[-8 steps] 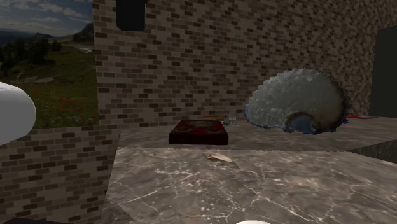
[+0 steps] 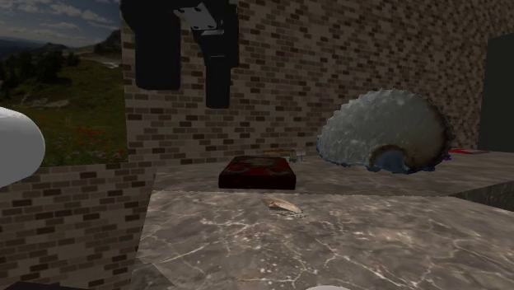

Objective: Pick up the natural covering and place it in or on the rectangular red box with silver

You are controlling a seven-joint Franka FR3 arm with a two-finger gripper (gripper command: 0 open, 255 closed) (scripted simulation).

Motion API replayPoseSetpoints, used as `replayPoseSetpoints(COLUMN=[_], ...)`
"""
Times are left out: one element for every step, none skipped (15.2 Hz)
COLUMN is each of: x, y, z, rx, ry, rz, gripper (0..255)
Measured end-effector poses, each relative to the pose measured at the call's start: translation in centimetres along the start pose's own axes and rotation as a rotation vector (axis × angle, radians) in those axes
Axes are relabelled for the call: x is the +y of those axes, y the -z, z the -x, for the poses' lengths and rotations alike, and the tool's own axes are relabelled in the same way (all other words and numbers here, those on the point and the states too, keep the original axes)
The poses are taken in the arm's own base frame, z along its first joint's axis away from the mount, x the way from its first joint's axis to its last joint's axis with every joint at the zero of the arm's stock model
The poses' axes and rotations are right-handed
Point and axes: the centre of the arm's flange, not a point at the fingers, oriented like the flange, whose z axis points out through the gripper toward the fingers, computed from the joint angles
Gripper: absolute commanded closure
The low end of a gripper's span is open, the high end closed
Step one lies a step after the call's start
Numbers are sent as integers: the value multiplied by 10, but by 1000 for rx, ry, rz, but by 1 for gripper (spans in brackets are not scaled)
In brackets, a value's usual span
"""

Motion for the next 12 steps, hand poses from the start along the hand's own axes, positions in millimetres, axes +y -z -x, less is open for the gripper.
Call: replayPoseSetpoints(x=[-13,-25,-33,-43,-53,-65,-78,-90,-98,-109,-122,-133], y=[-5,-10,-17,-24,-29,-35,-41,-47,-54,-60,-65,-71], z=[-2,-4,-3,-4,-5,-7,-9,-12,-16,-18,-20,-19], rx=[1,3,4,5,6,7,8,9,10,12,13,15], ry=[-8,-17,-26,-35,-43,-52,-60,-69,-78,-86,-94,-103], rz=[-3,-6,-9,-12,-15,-18,-21,-24,-27,-30,-34,-36], gripper=[0,0,0,0,0,0,0,0,0,0,0,0])
